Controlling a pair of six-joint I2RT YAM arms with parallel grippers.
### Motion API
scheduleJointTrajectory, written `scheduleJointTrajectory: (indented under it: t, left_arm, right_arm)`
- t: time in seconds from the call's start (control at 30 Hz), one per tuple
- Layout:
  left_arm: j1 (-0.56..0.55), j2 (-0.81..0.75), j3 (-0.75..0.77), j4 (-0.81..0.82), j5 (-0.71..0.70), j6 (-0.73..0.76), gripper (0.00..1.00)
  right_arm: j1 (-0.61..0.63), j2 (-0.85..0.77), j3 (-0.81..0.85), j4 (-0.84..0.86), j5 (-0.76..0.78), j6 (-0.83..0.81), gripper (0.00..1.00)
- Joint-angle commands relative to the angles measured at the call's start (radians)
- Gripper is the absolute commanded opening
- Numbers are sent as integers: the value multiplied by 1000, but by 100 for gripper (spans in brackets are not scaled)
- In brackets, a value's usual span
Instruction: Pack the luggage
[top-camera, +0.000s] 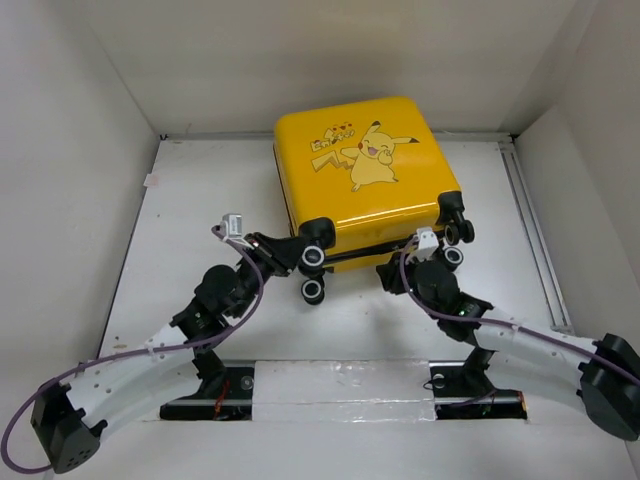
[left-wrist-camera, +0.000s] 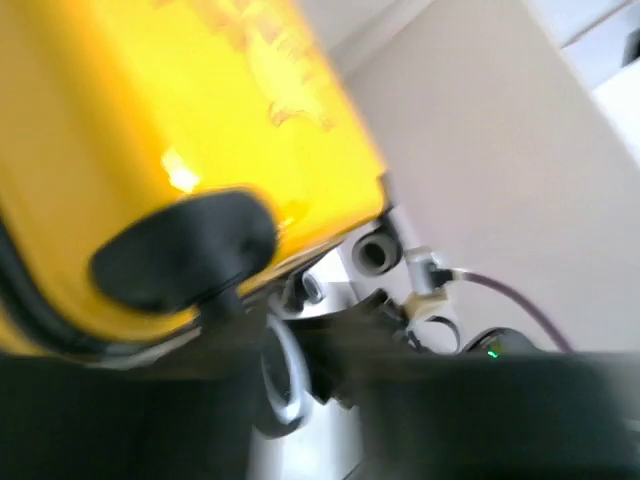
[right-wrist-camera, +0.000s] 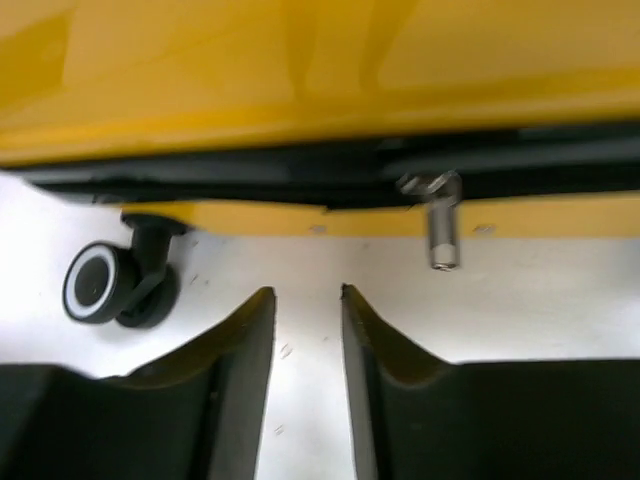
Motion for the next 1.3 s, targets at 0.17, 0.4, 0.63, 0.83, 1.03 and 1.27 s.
scheduleJointTrajectory:
  t: [0.17, 0.4, 0.63, 0.83, 1.03, 1.27]
  left_arm:
    - [-3, -35, 36, 184, 10, -30, 0]
    - [-3, -35, 44, 168, 1, -20, 0]
    - [-3, 26, 110, -88, -68, 9, 60]
    - [-3, 48, 90, -175, -46, 9, 79]
    - [-3, 113, 90, -191, 76, 45, 85]
    - [-3, 175, 90, -171, 162, 55, 85]
  right_arm:
    - [-299, -67, 7, 33, -309, -121, 49]
    - [-474, -47, 18, 78, -562, -170, 61]
    - [-509, 17, 41, 133, -733, -195, 62]
    - [-509, 71, 41, 202, -784, -195, 40]
    - [-509, 34, 22, 213, -738, -173, 20]
    - [-509, -55, -10, 168, -658, -161, 21]
